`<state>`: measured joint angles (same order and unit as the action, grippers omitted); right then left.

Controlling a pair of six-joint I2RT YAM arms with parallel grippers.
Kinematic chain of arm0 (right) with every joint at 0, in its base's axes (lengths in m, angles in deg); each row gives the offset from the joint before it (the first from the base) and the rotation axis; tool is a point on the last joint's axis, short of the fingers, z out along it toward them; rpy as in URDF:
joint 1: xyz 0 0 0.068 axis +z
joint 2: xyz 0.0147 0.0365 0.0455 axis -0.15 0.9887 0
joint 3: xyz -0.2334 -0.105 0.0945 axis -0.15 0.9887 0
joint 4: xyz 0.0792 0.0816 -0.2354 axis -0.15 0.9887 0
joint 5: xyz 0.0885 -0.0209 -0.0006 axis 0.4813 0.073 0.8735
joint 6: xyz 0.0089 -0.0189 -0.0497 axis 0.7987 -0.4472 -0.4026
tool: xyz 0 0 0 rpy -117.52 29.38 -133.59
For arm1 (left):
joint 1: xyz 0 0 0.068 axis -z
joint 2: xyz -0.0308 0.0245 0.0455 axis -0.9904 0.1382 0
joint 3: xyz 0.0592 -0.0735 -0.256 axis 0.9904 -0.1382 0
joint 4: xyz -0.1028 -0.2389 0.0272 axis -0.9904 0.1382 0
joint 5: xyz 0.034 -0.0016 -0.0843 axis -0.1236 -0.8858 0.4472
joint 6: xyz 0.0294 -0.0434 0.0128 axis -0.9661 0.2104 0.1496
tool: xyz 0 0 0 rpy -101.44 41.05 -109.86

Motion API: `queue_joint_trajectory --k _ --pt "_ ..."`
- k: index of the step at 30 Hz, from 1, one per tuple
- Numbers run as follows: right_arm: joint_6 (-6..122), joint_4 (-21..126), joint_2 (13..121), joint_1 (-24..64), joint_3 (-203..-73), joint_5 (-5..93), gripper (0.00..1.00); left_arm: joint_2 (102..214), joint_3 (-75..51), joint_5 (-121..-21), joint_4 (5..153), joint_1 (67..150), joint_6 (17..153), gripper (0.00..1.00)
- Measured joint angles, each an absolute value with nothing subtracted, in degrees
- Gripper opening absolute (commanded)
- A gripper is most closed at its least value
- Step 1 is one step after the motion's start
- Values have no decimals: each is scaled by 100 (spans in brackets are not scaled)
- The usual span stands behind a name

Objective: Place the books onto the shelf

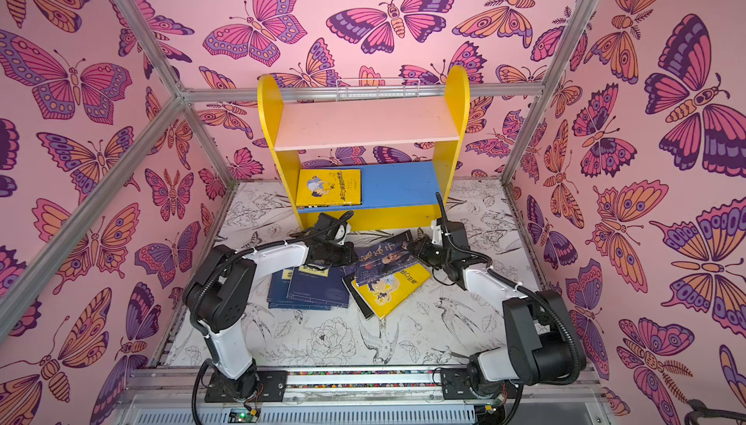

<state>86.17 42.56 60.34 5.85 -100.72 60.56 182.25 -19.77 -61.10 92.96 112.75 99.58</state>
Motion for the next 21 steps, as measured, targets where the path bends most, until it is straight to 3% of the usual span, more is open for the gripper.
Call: queue_joint_trajectory --k 5,9,10,21 --pt "8845 4052 5993 697 -10103 6063 1 18052 -2137 -6128 9132 11183 10170 18" --pt "8842 4111 5835 802 -10124 6135 0 17396 -2561 -5977 8934 10901 10487 44" --pt "8825 4138 5761 817 -10144 6172 0 17117 -2694 -5951 8883 10766 10573 46" --pt "9144 3950 5320 876 -10575 6745 0 14144 -3592 -6902 9259 9605 11066 54"
